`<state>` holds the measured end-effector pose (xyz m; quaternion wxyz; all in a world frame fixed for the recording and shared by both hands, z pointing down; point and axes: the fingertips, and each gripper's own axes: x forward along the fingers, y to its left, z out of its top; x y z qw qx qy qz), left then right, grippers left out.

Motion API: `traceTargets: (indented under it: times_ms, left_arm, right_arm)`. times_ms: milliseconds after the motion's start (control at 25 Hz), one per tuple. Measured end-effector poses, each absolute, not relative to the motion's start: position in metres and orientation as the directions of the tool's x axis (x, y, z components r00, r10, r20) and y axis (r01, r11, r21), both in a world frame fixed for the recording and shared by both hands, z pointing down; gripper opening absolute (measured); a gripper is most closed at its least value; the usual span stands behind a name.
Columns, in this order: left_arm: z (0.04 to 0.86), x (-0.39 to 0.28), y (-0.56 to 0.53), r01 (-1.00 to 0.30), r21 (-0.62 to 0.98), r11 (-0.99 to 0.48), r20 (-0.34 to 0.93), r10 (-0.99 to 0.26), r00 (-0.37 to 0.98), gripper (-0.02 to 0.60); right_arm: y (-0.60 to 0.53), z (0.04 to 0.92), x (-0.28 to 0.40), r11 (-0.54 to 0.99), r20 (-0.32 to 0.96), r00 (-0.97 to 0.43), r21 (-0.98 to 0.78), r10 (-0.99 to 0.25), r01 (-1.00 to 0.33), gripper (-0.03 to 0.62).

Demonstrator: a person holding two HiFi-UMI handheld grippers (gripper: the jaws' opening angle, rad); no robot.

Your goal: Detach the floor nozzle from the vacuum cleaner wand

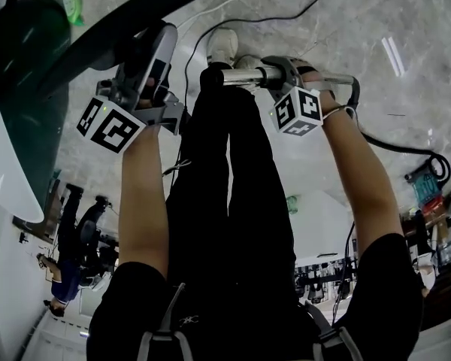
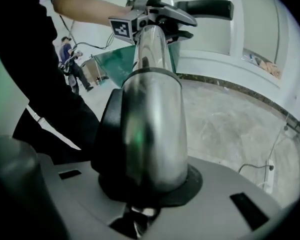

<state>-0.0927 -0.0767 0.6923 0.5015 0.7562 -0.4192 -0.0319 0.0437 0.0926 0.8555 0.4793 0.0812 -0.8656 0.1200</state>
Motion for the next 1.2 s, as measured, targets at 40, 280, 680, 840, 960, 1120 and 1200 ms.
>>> traceTargets:
  times_ms: [40, 280, 680, 840, 960, 1120, 1200]
  left_arm:
    - [0.694, -0.092, -0.075, -0.595, 0.791, -0.141, 0.372, -0.662, 0.651, 0.127]
    - [0.695, -0.091, -0.08, -0.564, 0.815, -0.134, 0.35, -0.663, 0.662, 0.127]
    - [0.697, -0.088, -0.081, -0.545, 0.827, -0.14, 0.341, -0.646, 0.683, 0.127]
    - [0.699, -0.086, -0.081, -0.528, 0.836, -0.15, 0.331, -0.629, 0.703, 0.127]
    - [0.703, -0.087, -0.084, -0.524, 0.839, -0.148, 0.333, -0.621, 0.709, 0.127]
    - [0.712, -0.09, -0.086, -0.528, 0.836, -0.15, 0.343, -0.609, 0.716, 0.127]
    - [0.721, -0.095, -0.086, -0.527, 0.837, -0.146, 0.349, -0.6, 0.72, 0.127]
  right_arm:
    - [0.094, 0.855, 0.039, 0.963, 0.849, -0.527, -0.125, -0.02, -0.238, 0.094]
    - [0.086, 0.868, 0.041, 0.945, 0.866, -0.5, -0.151, -0.015, -0.289, 0.094]
    - [0.074, 0.872, 0.047, 0.945, 0.884, -0.464, -0.107, -0.052, -0.31, 0.094]
    - [0.071, 0.882, 0.048, 0.943, 0.898, -0.434, -0.079, -0.073, -0.322, 0.094]
    - [0.07, 0.897, 0.046, 0.945, 0.908, -0.413, -0.068, -0.075, -0.321, 0.094]
    - [0.065, 0.915, 0.042, 0.944, 0.916, -0.395, -0.068, -0.069, -0.322, 0.094]
    - [0.064, 0.929, 0.039, 0.946, 0.924, -0.375, -0.059, -0.069, -0.319, 0.094]
